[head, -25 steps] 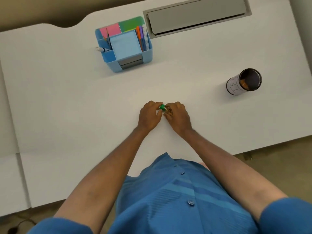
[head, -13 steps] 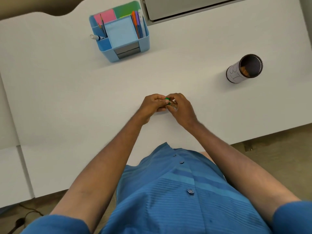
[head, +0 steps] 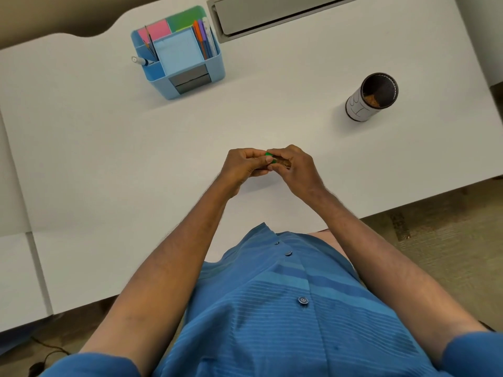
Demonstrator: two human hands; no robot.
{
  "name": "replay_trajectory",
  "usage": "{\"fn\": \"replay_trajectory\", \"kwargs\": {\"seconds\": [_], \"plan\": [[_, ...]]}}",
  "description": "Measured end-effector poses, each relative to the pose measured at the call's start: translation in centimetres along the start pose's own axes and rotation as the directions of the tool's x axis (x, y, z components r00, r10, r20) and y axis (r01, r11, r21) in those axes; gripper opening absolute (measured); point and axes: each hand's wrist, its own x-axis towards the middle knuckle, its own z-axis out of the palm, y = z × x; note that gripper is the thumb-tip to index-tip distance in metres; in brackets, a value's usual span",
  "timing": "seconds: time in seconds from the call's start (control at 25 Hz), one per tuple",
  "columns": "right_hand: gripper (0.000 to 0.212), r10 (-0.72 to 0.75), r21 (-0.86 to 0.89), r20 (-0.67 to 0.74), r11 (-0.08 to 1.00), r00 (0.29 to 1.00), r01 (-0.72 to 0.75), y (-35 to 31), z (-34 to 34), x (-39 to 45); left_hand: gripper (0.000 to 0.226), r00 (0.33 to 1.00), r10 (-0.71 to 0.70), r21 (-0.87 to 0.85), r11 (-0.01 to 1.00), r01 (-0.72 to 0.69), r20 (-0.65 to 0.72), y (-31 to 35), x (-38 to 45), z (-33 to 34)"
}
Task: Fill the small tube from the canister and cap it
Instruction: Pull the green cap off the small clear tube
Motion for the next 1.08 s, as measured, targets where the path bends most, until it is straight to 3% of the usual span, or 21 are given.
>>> {"fn": "replay_trajectory", "kwargs": {"seconds": [0.16,0.4,0.6,0.8,0.96,1.08], "plan": [[0.034,-0.015,0.006,0.091,1.000,0.996,0.014,0.3,-2.1,-0.4,0.021,0.999,-0.013,-0.022,1.000,0.014,0.041,-0.1,-0.4,0.9],[0.037,-0.008,-0.044,0.027,0.999,1.000,0.009,0.7,-3.6,-1.2,0.024,0.999,0.017,-0.017,1.000,-0.017,-0.041,0.5,-0.4,4.0],[0.035,-0.021,-0.011,0.142,1.000,0.990,0.022,1.4,-6.7,-0.3,0.025,1.000,-0.006,-0.056,0.998,0.006,-0.004,1.0,-0.3,5.3],[0.035,-0.014,-0.062,0.087,0.998,0.996,0.020,1.8,-7.7,-0.4,0.024,0.998,0.005,-0.036,0.999,-0.008,-0.065,1.9,0.3,7.3],[0.033,-0.041,-0.024,0.168,0.999,0.985,0.046,2.5,-9.5,0.3,0.028,1.000,-0.012,-0.053,0.999,0.012,-0.018,2.2,0.6,7.8],[0.034,-0.055,-0.063,0.145,0.996,0.988,0.065,2.7,-9.8,0.5,0.025,0.998,0.000,-0.060,0.998,-0.004,-0.062,2.4,0.8,8.6]]}}
